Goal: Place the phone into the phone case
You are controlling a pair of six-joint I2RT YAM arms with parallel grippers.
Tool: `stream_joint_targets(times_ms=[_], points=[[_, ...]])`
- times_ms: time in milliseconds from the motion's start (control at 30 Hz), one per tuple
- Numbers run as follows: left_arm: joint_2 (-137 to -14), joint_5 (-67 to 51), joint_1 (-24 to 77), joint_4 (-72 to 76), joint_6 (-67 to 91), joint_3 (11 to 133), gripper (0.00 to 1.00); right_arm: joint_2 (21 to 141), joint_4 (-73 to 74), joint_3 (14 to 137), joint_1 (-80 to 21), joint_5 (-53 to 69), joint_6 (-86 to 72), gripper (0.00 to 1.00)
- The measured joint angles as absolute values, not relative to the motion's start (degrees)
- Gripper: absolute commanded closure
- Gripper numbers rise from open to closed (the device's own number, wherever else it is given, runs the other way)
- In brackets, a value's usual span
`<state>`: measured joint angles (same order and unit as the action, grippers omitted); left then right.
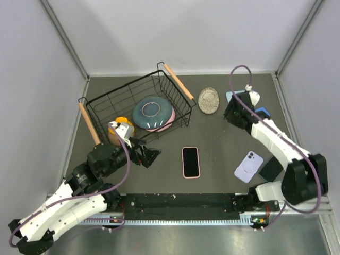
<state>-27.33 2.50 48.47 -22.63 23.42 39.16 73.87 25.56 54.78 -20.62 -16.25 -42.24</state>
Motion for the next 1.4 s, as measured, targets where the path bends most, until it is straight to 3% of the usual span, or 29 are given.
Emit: stream_joint_targets(times_ms=[233,700,1233,1400], points=[[-25.6,4.1,48.5,-24.1,22.2,39.2,0.01,94.3,29.3,72.5,-9.4,-20.1,-39.2,0.37],[-24.5,8.4,48.5,-24.9,21.5,39.1,0.01,122.8,34.0,103.2,-3.7,-25.2,-50.5,0.41],[-25.0,11.9,48.5,-24.8,20.4,39.0,0.01,131.3,37.7,107.5,-1.7,-22.6,-60.5,0.48],[-25.0,12.5,48.5,-24.8,20.4,38.9,0.01,131.3,39.2,107.7,-1.7,-22.7,-61.2,0.65]])
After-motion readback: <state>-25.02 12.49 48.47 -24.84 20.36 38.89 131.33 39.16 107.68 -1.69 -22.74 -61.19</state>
